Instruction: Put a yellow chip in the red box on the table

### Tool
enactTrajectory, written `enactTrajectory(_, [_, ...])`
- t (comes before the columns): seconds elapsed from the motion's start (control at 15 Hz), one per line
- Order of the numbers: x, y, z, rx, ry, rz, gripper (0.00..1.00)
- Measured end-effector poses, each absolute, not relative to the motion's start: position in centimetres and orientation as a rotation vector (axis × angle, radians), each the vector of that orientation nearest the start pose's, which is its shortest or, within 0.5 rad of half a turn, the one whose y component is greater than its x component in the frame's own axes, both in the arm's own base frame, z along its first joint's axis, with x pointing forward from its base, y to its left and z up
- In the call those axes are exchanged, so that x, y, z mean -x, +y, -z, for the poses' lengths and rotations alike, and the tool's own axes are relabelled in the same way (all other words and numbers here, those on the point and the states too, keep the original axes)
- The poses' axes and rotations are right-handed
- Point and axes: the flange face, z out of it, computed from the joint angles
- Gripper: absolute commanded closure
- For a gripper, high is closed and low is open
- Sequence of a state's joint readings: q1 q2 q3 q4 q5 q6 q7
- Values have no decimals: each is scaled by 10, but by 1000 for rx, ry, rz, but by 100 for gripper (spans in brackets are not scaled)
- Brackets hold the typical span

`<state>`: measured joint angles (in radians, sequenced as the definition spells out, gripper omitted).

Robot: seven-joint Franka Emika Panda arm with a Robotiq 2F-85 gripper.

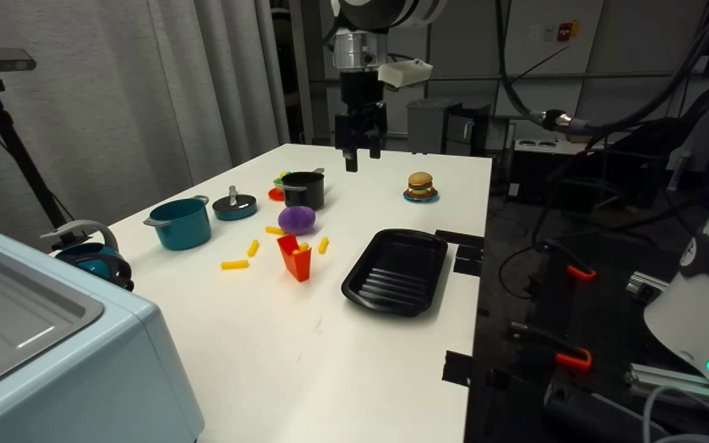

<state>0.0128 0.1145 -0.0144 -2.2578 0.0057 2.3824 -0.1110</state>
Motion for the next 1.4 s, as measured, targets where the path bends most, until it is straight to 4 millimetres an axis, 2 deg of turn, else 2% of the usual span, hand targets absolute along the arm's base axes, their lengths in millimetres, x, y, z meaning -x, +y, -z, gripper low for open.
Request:
enactTrajectory(0.2, [-541, -5, -311, 3136, -153, 18, 0])
enactTrajectory(0.67, [-542, -1, -307, 3135, -164, 8, 0])
enactTrajectory(1.0, [-547, 21, -283, 3130, -162, 11, 0])
enactTrajectory(1.4, [-565, 28, -254, 3125, 27, 85, 0])
